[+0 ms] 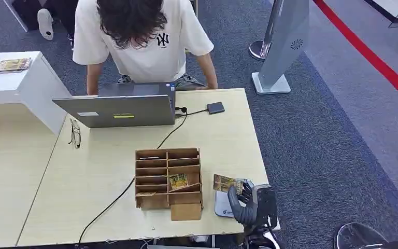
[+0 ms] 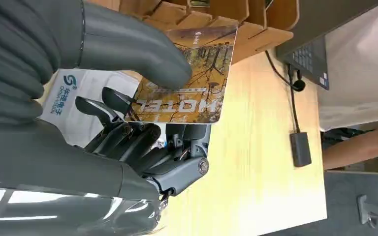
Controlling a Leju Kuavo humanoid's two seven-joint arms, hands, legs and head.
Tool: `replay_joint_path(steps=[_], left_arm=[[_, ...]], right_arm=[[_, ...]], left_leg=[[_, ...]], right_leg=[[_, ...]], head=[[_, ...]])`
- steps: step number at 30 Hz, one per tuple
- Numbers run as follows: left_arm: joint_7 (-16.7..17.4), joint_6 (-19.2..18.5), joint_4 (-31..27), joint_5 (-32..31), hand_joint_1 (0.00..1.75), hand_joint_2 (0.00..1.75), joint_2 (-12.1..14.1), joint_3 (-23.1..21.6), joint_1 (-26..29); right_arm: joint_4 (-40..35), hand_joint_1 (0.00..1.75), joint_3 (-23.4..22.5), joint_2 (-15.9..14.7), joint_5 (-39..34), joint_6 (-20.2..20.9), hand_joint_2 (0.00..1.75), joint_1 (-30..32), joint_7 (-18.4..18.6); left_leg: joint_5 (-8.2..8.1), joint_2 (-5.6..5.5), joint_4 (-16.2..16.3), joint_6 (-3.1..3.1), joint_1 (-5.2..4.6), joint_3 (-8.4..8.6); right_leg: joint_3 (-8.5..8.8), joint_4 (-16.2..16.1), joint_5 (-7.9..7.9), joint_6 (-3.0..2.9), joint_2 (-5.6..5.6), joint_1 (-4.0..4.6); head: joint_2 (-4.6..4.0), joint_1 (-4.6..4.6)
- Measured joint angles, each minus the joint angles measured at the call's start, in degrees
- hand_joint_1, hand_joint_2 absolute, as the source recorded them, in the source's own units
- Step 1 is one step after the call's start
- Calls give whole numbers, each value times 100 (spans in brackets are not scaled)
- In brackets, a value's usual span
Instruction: Pass the card to the sensor for recognition and then transmit it.
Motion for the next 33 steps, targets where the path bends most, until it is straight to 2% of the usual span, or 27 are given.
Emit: replay_joint_path(steps=[17,33], left_arm=[[42,-15,-77,83,0,0,-26,2,1],[107,-52,-264,149,0,0,-83,2,2]], right_arm=[[293,175,-2,-72,363,-400,175,-14,162],[649,175,-2,-79,826,-544,175,-74,302]], left_leg=[[0,0,0,0,0,0],[0,0,0,0,0,0]], right_leg=[[0,0,0,0,0,0],[0,0,0,0,0,0]], head=[[0,0],[0,-2]])
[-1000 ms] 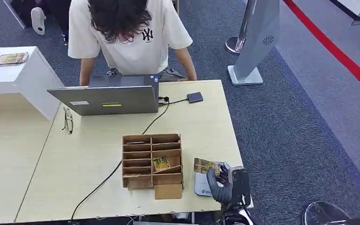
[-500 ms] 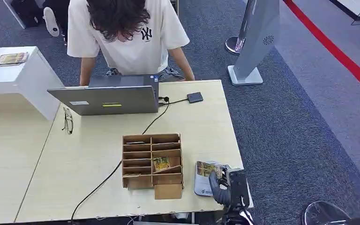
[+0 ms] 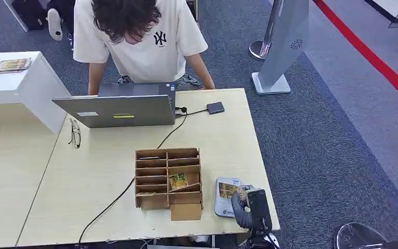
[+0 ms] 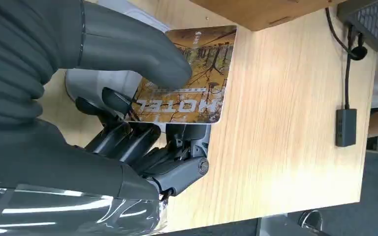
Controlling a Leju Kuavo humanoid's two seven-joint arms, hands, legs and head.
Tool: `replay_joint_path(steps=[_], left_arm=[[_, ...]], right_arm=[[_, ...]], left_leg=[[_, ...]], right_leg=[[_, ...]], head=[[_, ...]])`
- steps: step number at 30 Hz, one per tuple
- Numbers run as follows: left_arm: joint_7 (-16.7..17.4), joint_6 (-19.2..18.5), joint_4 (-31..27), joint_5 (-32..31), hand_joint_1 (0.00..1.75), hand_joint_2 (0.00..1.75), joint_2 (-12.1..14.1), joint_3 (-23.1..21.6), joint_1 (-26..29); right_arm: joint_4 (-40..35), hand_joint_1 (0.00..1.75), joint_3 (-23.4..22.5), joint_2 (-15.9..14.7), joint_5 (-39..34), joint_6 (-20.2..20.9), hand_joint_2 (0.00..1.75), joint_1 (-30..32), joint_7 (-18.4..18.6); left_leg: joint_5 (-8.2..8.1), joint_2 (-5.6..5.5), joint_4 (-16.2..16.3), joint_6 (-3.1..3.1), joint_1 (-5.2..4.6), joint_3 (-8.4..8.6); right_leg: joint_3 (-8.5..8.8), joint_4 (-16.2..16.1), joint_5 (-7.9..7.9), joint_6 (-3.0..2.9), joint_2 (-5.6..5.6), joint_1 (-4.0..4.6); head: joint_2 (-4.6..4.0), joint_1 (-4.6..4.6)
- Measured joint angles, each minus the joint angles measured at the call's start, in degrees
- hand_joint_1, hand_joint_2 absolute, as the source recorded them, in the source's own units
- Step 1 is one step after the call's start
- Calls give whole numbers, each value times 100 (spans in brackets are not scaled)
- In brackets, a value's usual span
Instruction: Pass the card to the sensor for recognition and then transmit it.
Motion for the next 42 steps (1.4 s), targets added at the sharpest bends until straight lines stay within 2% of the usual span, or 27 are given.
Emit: replay_joint_path(steps=[42], left_arm=[[37,83,-22,203,0,0,-11,0,0]], right_arm=[[192,175,-131,4,1348,-68,175,-85,531]], left_leg=[[0,0,0,0,0,1]], right_leg=[[1,0,0,0,0,0]], head=[[0,0]])
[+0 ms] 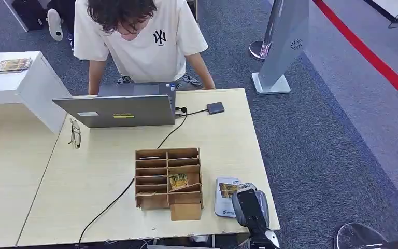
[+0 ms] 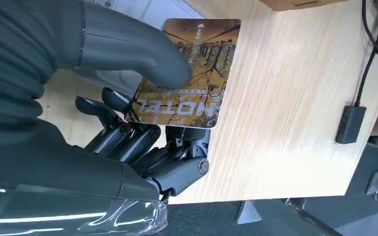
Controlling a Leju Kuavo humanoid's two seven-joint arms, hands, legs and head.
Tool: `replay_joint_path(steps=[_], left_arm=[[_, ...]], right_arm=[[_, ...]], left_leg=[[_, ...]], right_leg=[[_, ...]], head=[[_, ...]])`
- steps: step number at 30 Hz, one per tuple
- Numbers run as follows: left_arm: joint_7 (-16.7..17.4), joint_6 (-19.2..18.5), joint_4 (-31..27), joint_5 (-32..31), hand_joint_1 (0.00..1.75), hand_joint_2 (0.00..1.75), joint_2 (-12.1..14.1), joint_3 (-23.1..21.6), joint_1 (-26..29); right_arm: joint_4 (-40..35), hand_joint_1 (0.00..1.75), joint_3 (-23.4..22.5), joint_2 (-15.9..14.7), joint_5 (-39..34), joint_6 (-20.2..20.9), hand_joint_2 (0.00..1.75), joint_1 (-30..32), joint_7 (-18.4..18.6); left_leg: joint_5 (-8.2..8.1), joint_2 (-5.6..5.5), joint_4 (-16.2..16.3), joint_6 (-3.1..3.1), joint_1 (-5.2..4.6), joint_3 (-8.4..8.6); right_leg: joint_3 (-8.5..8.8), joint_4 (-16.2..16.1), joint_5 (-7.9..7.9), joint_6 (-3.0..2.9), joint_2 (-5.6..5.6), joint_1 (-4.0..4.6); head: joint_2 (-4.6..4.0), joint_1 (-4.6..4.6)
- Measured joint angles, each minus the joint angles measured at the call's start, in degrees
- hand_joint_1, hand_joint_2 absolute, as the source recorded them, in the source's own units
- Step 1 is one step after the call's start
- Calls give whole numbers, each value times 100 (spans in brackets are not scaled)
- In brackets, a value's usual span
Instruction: Pass the card to the sensor for recognition and then transmit it.
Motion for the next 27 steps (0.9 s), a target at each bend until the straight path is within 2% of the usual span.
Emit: replay_joint_path(steps=[15,21,27], left_arm=[[-24,28,0,98,0,0,0,0,0],[-35,31,0,131,0,0,0,0,0],[-65,28,0,179,0,0,0,0,0]], right_arm=[[46,175,-15,2,83,70,175,-11,70],[-31,175,-24,11,-422,444,175,5,-55],[-432,175,-22,11,-585,524,175,59,-179]], left_leg=[[0,0,0,0,0,2],[0,0,0,0,0,1],[0,0,0,0,0,1]], right_leg=[[0,0,0,0,1,0],[0,0,0,0,0,0],[0,0,0,0,1,0]], head=[[0,0],[0,0],[0,2]])
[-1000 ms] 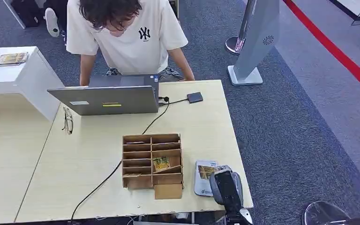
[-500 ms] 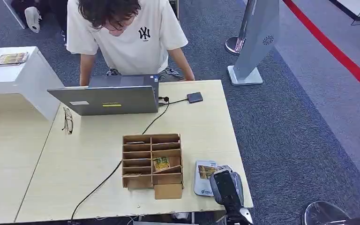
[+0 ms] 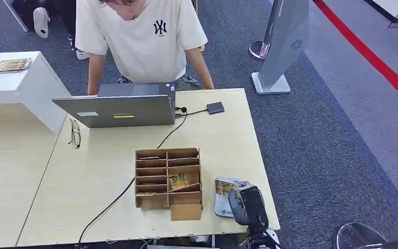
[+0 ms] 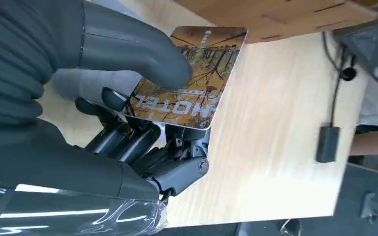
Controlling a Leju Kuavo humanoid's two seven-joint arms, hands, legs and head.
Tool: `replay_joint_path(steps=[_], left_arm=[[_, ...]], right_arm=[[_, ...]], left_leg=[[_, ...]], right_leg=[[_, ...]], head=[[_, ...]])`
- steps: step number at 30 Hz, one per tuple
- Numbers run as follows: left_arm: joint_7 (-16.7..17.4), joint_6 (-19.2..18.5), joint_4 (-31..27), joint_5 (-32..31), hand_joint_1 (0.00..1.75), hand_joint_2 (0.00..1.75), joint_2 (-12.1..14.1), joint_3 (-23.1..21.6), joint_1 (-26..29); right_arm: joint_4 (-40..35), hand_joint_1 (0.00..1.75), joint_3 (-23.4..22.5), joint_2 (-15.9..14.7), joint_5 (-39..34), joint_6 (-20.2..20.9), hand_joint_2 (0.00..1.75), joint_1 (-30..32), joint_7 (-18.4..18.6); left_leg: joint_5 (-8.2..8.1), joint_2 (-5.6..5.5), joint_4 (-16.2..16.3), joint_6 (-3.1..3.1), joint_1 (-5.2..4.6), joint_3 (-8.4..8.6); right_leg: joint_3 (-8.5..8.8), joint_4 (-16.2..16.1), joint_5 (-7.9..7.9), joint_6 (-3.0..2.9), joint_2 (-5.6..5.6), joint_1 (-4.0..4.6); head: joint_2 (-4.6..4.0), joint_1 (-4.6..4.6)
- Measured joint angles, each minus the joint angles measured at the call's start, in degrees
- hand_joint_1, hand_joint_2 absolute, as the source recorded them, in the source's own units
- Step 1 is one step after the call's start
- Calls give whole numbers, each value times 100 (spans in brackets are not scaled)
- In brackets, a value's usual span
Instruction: Pass the card to the sensor for recognition and then transmit it.
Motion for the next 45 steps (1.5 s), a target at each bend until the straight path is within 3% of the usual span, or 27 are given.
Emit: replay_joint_path(steps=[10,15,26,45], left_arm=[[-29,15,0,68,0,0,0,0,0],[-48,26,0,88,0,0,0,0,1],[26,-140,-201,68,0,0,-7,-2,12],[124,-249,-387,18,0,0,-35,-4,28]], right_arm=[[-904,175,2,-22,-101,68,175,157,-116],[-1258,175,15,-125,294,148,175,240,78],[-1625,175,-13,-1033,1536,1029,175,287,780],[-1770,175,-188,-1497,2517,1792,175,265,1269]], left_leg=[[0,0,0,0,0,-1],[0,0,0,0,0,-1],[-2,-1,1,4,-3,-2],[-3,0,1,4,-3,-3]], right_leg=[[-1,0,0,0,-1,0],[0,0,0,0,0,0],[-1,-1,0,1,-1,-2],[0,-1,0,1,-1,-2]], head=[[0,-2],[0,-2],[0,0],[0,-2]])
